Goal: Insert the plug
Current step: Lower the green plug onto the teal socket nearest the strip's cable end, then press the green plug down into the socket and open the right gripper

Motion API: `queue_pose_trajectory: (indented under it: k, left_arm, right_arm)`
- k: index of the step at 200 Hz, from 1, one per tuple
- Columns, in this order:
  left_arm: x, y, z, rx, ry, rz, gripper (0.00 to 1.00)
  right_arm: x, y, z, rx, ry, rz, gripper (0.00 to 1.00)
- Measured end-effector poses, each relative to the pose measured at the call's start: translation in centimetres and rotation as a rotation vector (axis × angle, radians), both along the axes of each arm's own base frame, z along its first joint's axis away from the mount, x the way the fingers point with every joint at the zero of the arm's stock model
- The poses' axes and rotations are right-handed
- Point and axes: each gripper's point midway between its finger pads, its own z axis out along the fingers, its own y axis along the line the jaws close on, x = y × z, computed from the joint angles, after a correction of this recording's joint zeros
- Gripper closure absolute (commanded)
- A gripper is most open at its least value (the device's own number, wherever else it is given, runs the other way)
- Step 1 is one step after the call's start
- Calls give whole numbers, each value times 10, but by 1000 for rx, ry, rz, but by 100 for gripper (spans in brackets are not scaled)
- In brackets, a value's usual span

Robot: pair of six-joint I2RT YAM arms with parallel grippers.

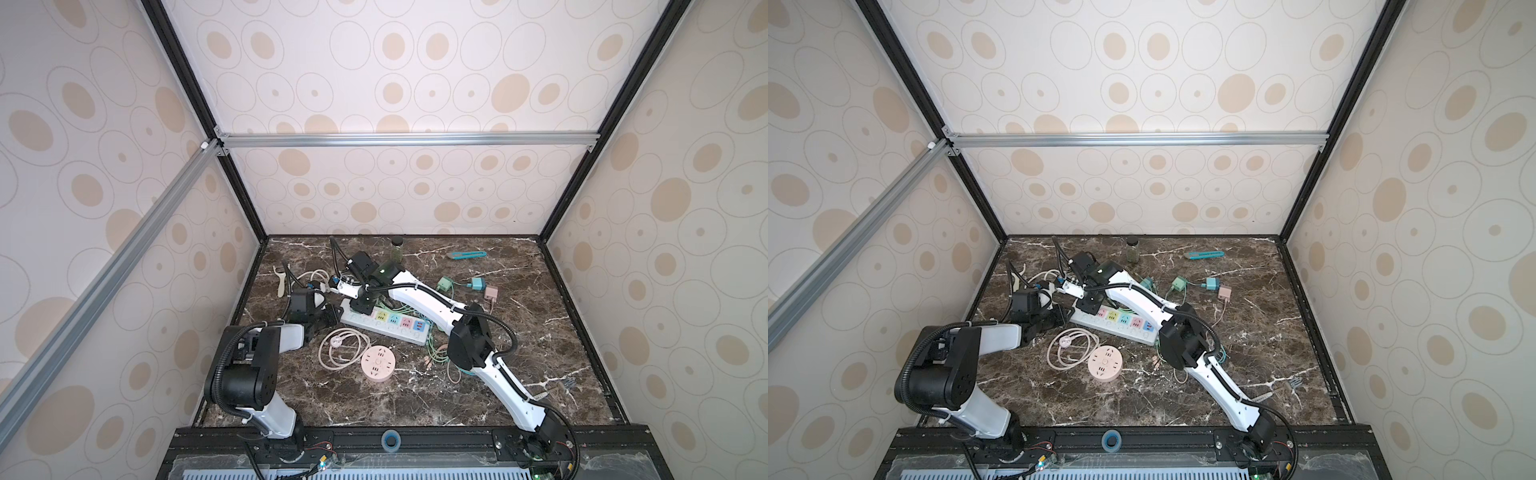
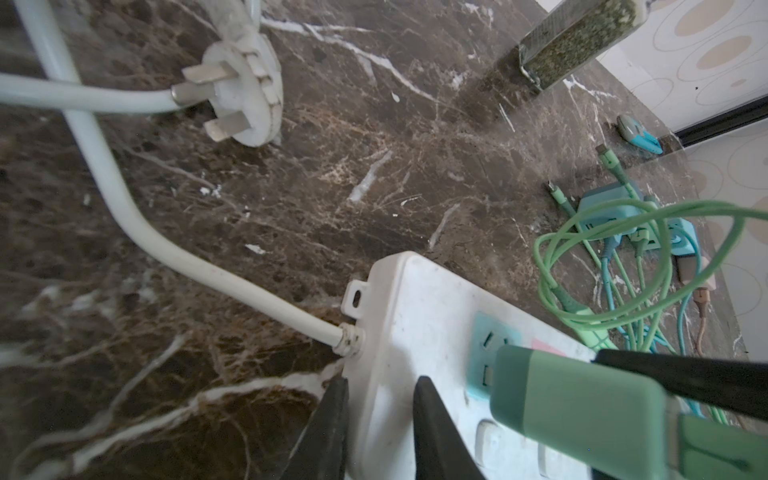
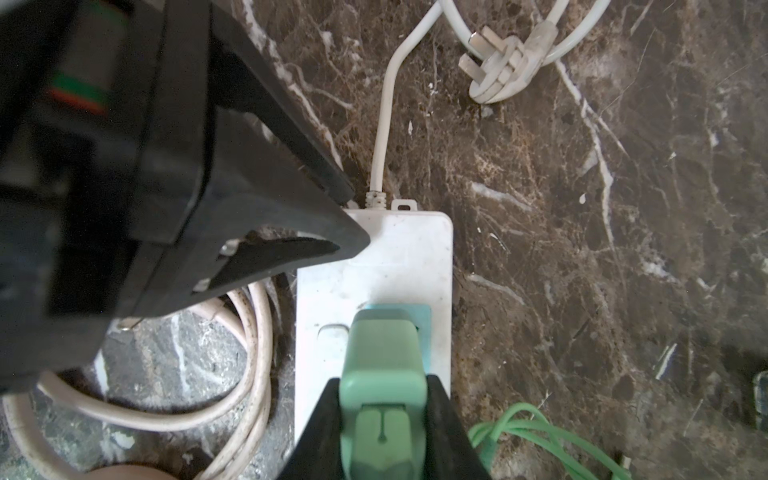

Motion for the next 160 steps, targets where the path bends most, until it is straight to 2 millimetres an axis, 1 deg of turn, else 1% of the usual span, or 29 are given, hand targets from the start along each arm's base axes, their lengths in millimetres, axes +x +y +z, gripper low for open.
queue_pose_trajectory:
  k: [160]
  left_arm:
    - [-1, 1, 1, 2, -14, 4, 74]
  right_arm:
    - [2, 5, -1, 16, -7, 9, 100]
